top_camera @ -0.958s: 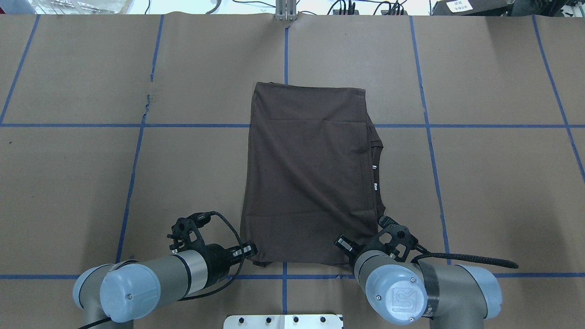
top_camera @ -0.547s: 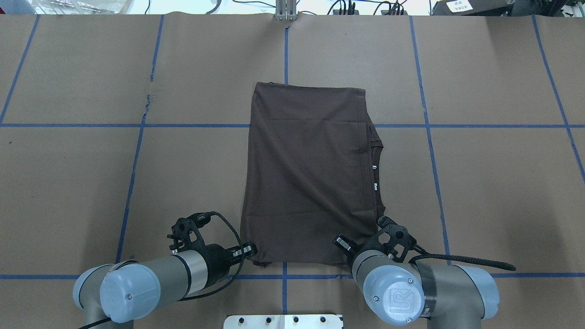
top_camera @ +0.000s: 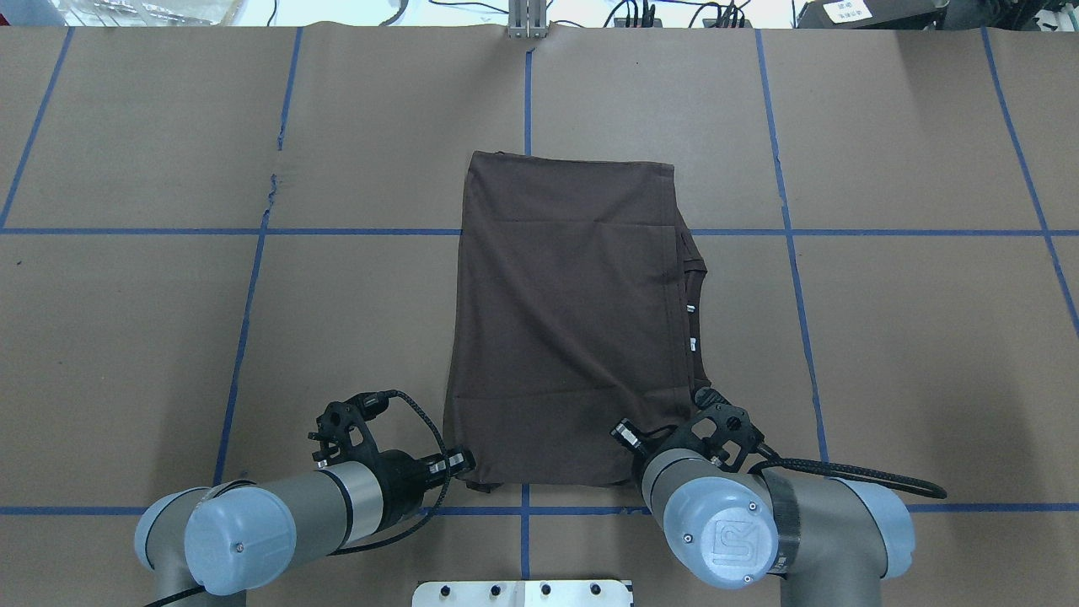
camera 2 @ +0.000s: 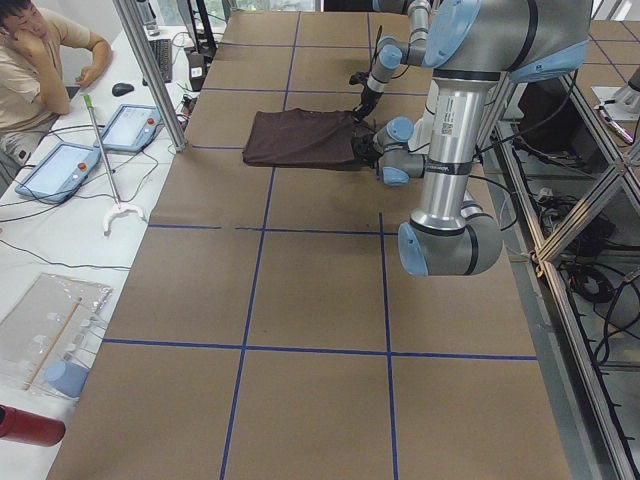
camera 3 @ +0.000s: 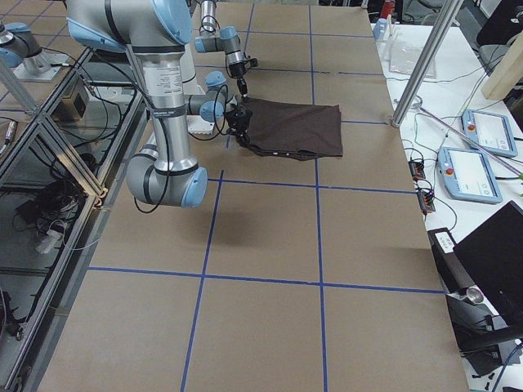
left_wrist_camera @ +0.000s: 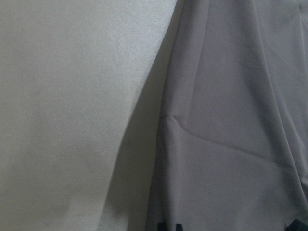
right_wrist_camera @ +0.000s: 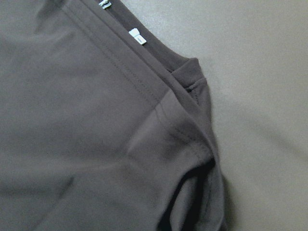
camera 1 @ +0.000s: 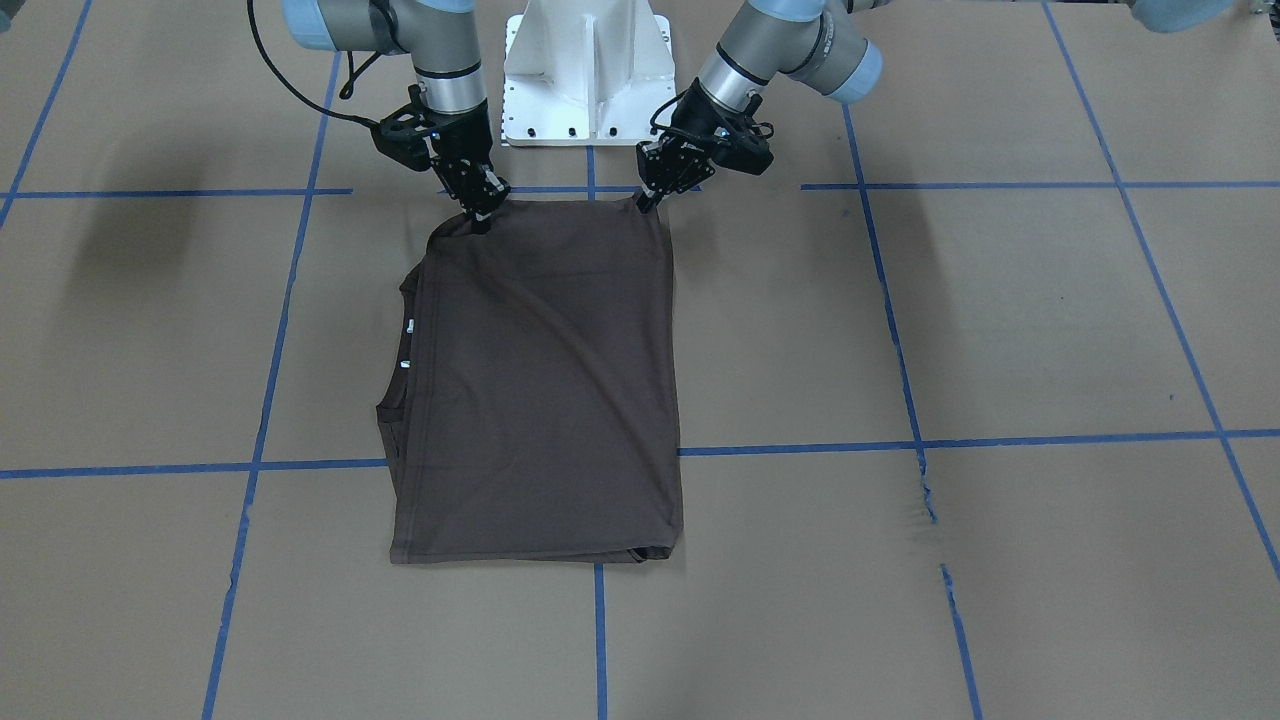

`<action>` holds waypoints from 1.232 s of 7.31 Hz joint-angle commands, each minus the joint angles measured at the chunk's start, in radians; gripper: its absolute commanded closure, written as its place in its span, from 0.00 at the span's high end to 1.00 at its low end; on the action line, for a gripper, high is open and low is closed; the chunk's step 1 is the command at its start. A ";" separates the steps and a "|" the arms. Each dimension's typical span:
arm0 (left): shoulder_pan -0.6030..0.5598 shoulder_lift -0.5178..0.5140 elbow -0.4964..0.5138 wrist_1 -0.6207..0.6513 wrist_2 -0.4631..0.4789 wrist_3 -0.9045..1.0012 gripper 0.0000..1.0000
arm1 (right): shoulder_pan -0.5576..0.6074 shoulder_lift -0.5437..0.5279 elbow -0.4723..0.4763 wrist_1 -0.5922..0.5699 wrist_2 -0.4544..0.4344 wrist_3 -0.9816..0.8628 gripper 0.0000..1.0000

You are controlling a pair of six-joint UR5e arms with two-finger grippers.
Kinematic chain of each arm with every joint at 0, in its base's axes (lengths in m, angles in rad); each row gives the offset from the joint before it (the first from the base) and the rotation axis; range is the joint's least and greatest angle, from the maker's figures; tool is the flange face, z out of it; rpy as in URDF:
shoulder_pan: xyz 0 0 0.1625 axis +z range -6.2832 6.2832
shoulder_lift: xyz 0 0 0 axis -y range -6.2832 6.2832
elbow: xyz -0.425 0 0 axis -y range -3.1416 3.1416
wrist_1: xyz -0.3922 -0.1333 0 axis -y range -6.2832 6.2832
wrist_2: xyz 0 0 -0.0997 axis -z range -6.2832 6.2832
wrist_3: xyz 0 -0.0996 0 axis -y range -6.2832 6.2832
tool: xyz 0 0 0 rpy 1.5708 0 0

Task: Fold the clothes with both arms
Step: 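Lift the near edge with both grippers and fold it over the far half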

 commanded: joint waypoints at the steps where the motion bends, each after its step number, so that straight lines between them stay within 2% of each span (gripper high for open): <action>1: 0.000 -0.002 -0.001 0.000 0.000 0.000 0.00 | 0.001 0.001 0.002 0.003 0.000 0.002 0.00; 2: -0.005 0.001 -0.019 0.001 -0.003 0.006 0.00 | 0.004 0.003 0.005 0.007 0.000 0.000 0.00; 3: -0.011 0.047 -0.143 0.067 -0.020 0.015 0.00 | 0.008 0.003 0.060 0.000 0.002 0.000 0.00; 4: -0.011 0.084 -0.301 0.212 -0.053 0.015 0.00 | 0.009 -0.010 0.132 -0.006 0.002 0.000 0.00; 5: -0.008 0.086 -0.408 0.341 -0.055 0.009 0.00 | 0.008 -0.011 0.213 -0.066 0.003 0.002 0.00; 7: -0.002 0.083 -0.561 0.504 -0.076 -0.003 0.00 | -0.066 -0.002 0.391 -0.248 0.003 0.053 0.00; 8: -0.002 0.071 -0.603 0.571 -0.104 -0.002 0.00 | -0.078 0.016 0.428 -0.308 0.003 0.057 0.00; 9: 0.003 0.039 -0.581 0.609 -0.106 0.006 0.00 | -0.080 0.045 0.412 -0.333 0.003 0.055 0.00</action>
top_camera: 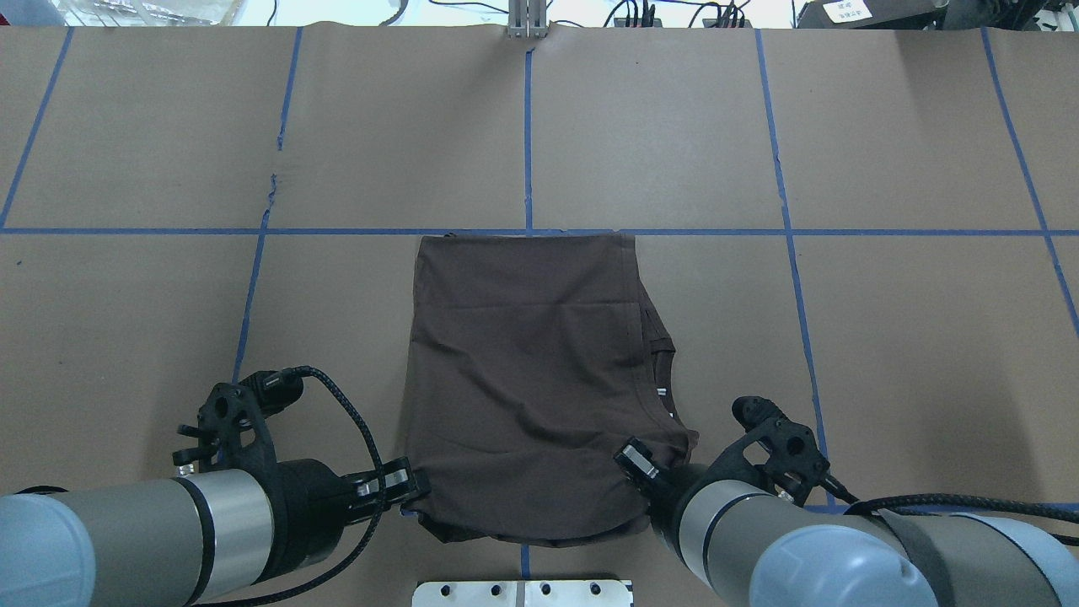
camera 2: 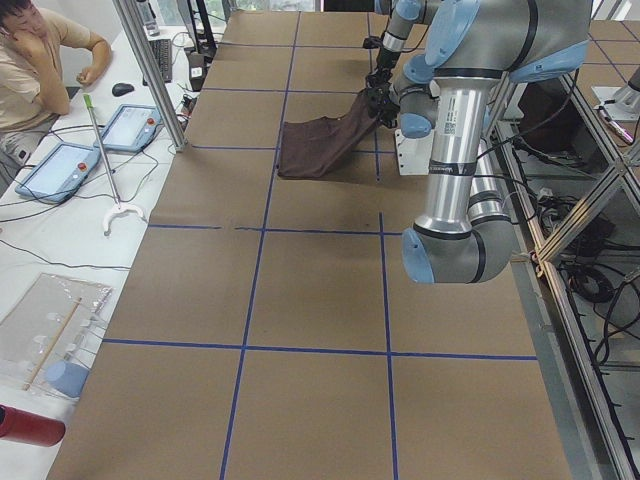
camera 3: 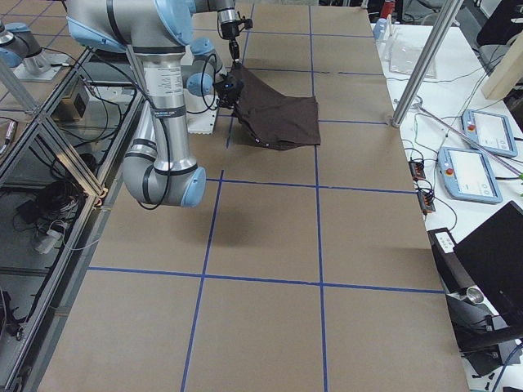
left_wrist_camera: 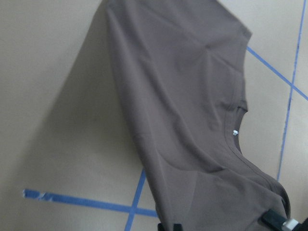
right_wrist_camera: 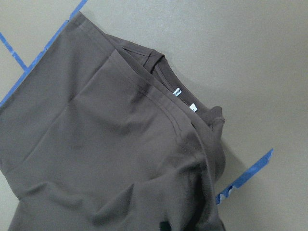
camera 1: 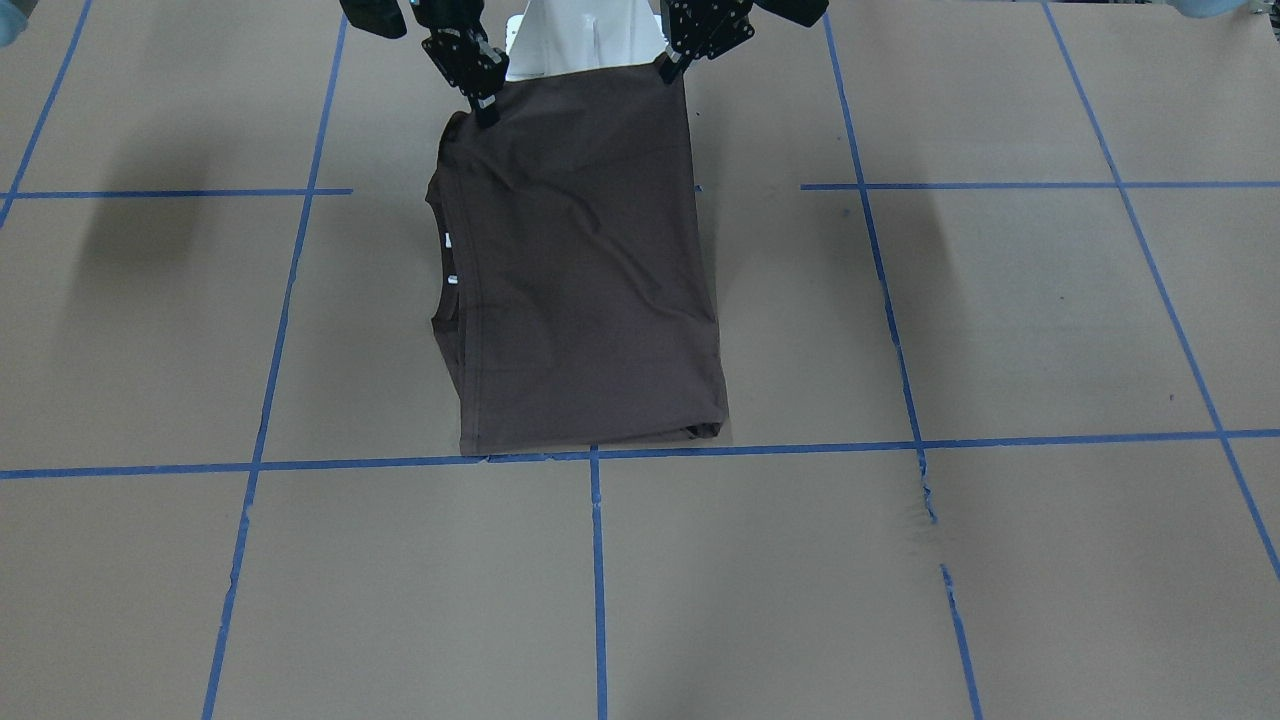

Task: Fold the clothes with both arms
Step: 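Lift the near edge with both grippers and fold it over the far half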

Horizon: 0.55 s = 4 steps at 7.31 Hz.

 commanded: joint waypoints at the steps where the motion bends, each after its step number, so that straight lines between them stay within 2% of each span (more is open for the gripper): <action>1: -0.013 -0.083 0.051 0.088 -0.012 0.018 0.00 | 0.027 0.064 -0.036 -0.051 0.000 -0.013 0.00; 3: -0.121 -0.157 0.142 0.109 -0.030 0.105 0.00 | 0.162 0.180 -0.178 -0.045 0.008 -0.097 0.00; 4: -0.187 -0.177 0.178 0.109 -0.082 0.137 0.00 | 0.222 0.199 -0.209 -0.041 0.030 -0.119 0.00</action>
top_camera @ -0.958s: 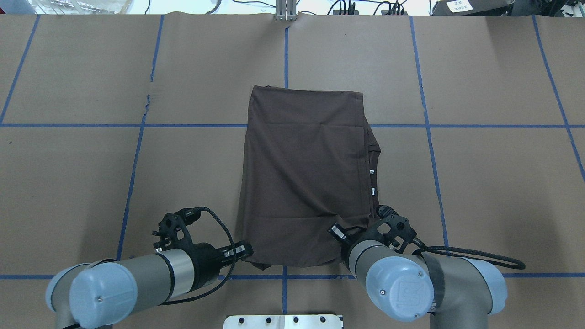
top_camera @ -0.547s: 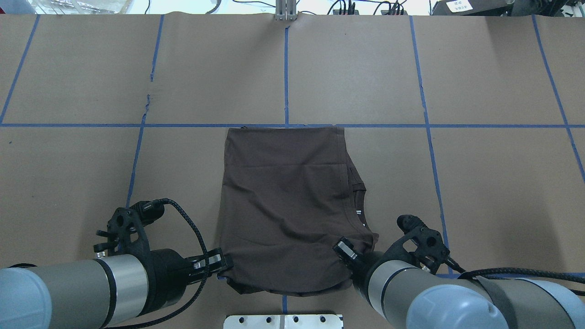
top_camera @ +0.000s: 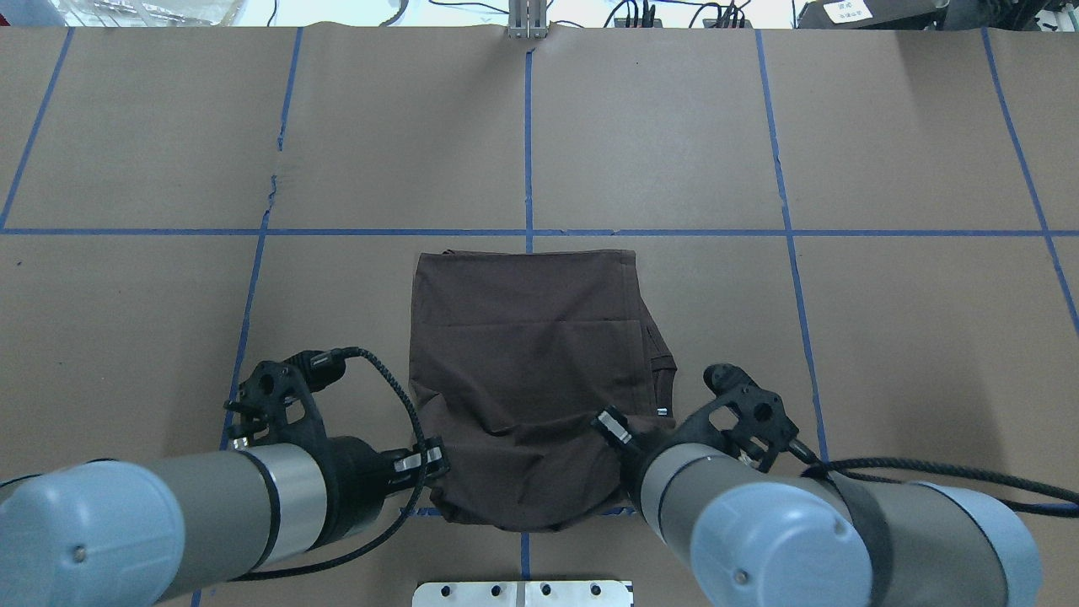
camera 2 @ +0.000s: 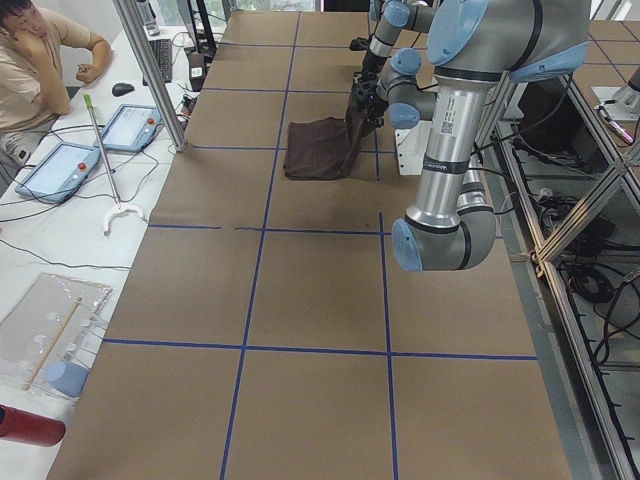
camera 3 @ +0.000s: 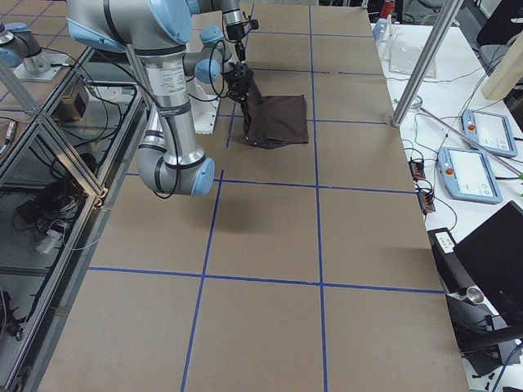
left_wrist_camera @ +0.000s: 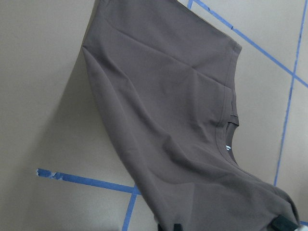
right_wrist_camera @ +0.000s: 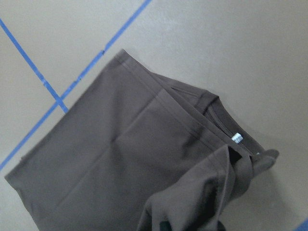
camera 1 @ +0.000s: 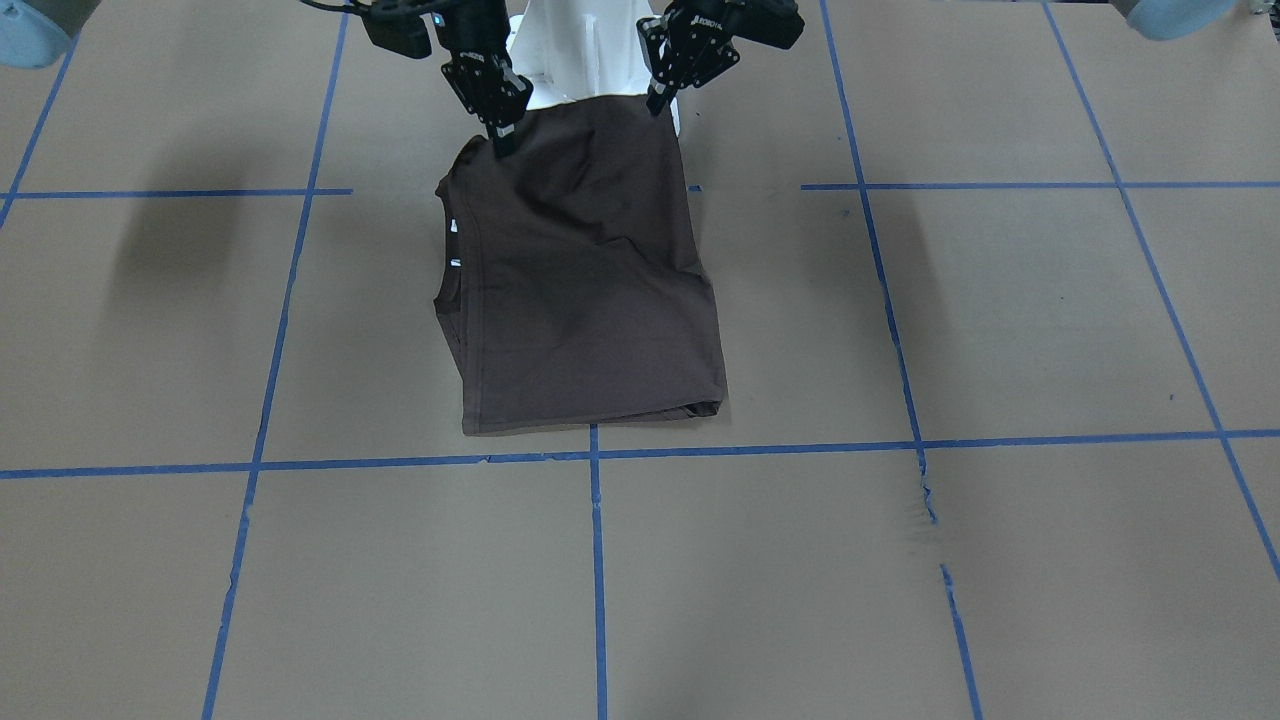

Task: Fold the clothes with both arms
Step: 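Lift the near edge with both grippers and fold it over the far half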

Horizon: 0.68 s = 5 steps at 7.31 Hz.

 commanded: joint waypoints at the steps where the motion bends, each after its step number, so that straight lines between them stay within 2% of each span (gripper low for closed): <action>1: -0.115 -0.062 0.096 0.003 -0.060 0.075 0.00 | 0.128 0.087 -0.117 0.005 0.049 -0.065 0.00; 2: -0.147 -0.086 0.139 0.001 -0.060 0.090 0.00 | 0.162 0.120 -0.183 0.008 0.061 -0.085 0.00; 3: -0.189 -0.100 0.165 -0.002 -0.061 0.109 0.00 | 0.182 0.125 -0.208 0.017 0.066 -0.108 0.00; 5: -0.262 -0.143 0.252 -0.012 -0.075 0.175 0.00 | 0.206 0.126 -0.329 0.156 0.072 -0.118 0.00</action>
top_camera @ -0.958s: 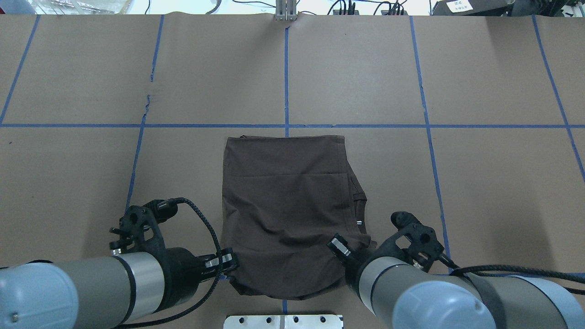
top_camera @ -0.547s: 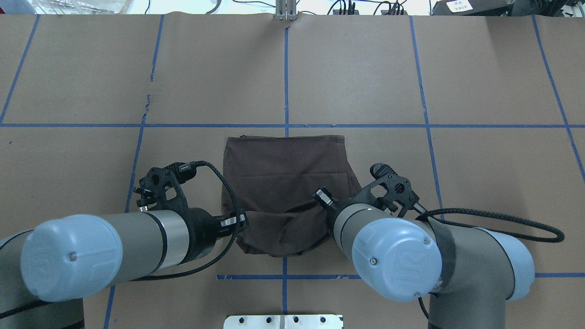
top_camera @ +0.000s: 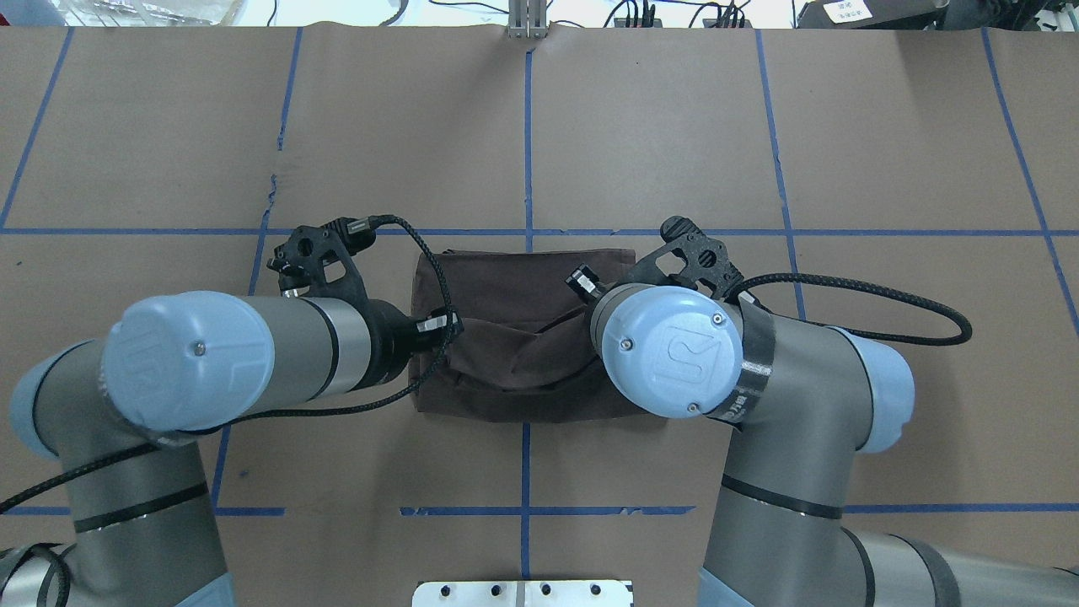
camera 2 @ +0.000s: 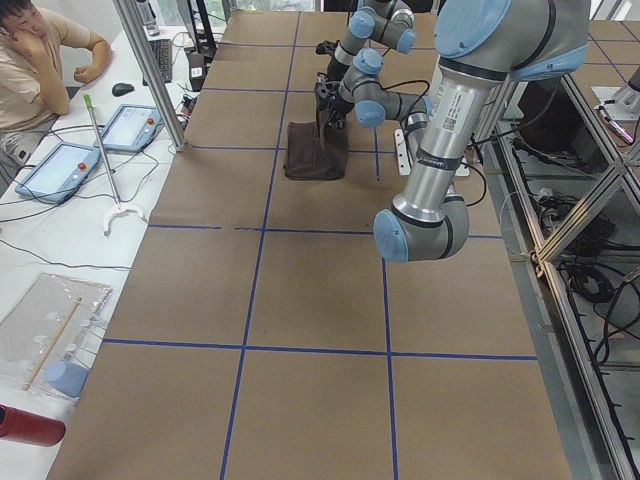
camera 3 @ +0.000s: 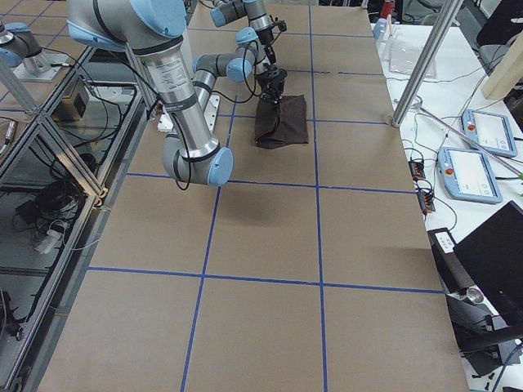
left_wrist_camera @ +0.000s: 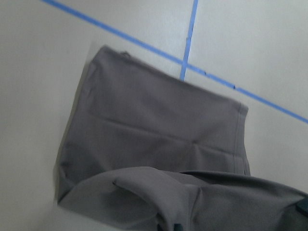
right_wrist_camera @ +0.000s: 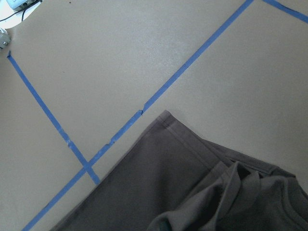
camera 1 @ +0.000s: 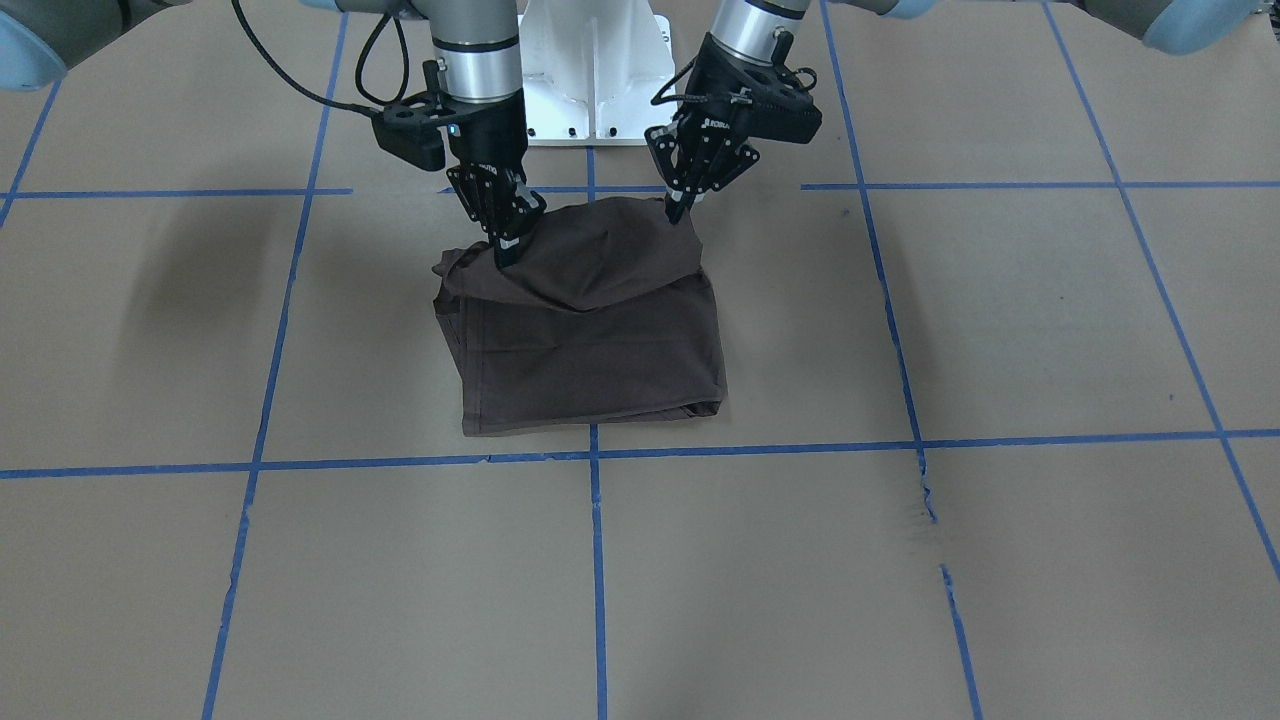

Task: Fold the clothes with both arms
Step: 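Lay the folded edge down and open both grippers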

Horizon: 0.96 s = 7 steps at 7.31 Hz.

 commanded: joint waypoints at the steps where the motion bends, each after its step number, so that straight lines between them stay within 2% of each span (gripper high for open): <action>1: -0.073 -0.066 0.130 -0.011 -0.015 0.040 0.00 | 0.026 0.005 -0.112 0.111 0.007 -0.034 0.00; 3: -0.105 -0.103 0.311 -0.149 -0.013 0.077 0.00 | 0.037 0.037 -0.184 0.112 0.009 -0.045 0.00; 5: -0.105 -0.106 0.381 -0.196 -0.013 0.081 0.00 | 0.041 0.054 -0.279 0.184 0.009 -0.044 0.00; 7: -0.104 -0.112 0.460 -0.257 -0.012 0.080 0.00 | 0.063 0.061 -0.312 0.220 0.021 -0.071 0.00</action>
